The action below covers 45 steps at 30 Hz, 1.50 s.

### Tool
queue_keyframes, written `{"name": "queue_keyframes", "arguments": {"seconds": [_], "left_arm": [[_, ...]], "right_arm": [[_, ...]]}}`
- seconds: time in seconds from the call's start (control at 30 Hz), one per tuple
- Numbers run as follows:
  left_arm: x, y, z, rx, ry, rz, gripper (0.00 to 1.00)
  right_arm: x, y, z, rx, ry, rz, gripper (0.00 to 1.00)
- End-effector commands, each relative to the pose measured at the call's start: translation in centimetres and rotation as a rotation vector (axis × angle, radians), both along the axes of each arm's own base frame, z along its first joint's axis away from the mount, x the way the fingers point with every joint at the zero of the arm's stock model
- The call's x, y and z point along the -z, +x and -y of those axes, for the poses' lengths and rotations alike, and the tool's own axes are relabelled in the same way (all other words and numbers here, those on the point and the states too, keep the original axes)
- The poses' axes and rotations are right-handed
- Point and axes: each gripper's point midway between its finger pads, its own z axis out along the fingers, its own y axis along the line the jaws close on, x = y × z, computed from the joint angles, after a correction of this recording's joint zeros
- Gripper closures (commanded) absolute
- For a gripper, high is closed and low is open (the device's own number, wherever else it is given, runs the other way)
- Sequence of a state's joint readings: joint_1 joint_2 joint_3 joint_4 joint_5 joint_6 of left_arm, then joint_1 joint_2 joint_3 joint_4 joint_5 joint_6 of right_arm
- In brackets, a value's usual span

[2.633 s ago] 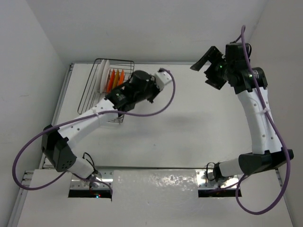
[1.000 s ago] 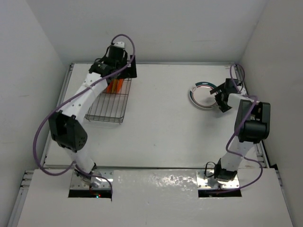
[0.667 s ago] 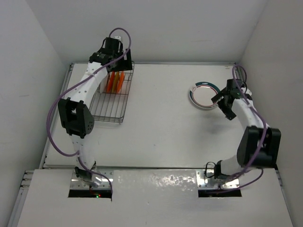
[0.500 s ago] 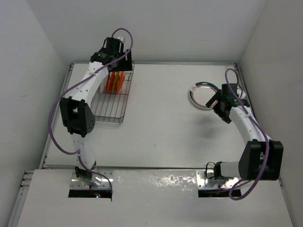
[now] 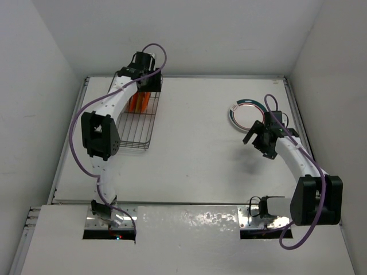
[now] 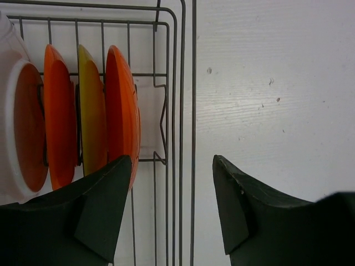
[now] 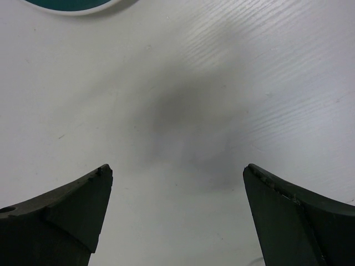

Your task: Unload the plates from the dish rack

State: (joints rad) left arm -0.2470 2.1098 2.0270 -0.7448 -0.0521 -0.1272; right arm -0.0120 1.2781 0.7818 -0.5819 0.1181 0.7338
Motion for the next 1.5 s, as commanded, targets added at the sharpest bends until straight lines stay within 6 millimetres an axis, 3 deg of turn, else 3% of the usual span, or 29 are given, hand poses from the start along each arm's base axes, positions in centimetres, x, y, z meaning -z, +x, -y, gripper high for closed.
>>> {"name": "queue_keyframes", "arguments": {"seconds": [0.0, 0.17, 0.47, 0.67, 0.87, 0.9, 1.13, 1.33, 1.47], "left_arm": [[-1.9, 0.8, -0.3, -0.005, 0.011, 0.069, 0.42], [-3.2, 0.7, -0.9, -0.005, 0.036, 0.092, 0.39], [-0.2, 1.2, -0.9, 0.003, 0.062, 0.042, 0.40], [1.1, 1.7, -0.6, 0.017, 0.053, 0.018, 0.54], [2.0, 2.2, -2.0, -0.004, 0.034, 0.000, 0.59], [1.9, 2.2, -2.2, -0.005, 0.032, 0.001, 0.67], [-2.4, 2.3, -0.6, 0.097, -0.034, 0.091, 1.00], [-8.2, 1.2, 0.4, 0.174, -0.077, 0.196, 1.00], [-12.3, -1.4, 1.8, 0.319, -0.098, 0.283, 1.00]], "right_arm": [[-0.2, 0.3, -0.4, -0.031, 0.010, 0.029, 0.03], [0.3, 0.4, -0.6, -0.032, 0.022, 0.019, 0.02], [-0.2, 0.9, -0.7, -0.040, 0.023, 0.025, 0.03], [-0.6, 0.8, -0.7, -0.037, 0.024, 0.033, 0.04], [-1.3, 0.8, -0.6, -0.035, 0.016, 0.051, 0.04], [-1.4, 0.8, -0.5, -0.034, 0.015, 0.054, 0.04], [-2.0, 0.6, -1.2, -0.034, 0.022, 0.071, 0.04], [-3.3, 0.9, -2.1, -0.017, 0.083, 0.102, 0.04], [-6.8, 3.1, -4.3, -0.029, 0.209, 0.193, 0.02]]}}
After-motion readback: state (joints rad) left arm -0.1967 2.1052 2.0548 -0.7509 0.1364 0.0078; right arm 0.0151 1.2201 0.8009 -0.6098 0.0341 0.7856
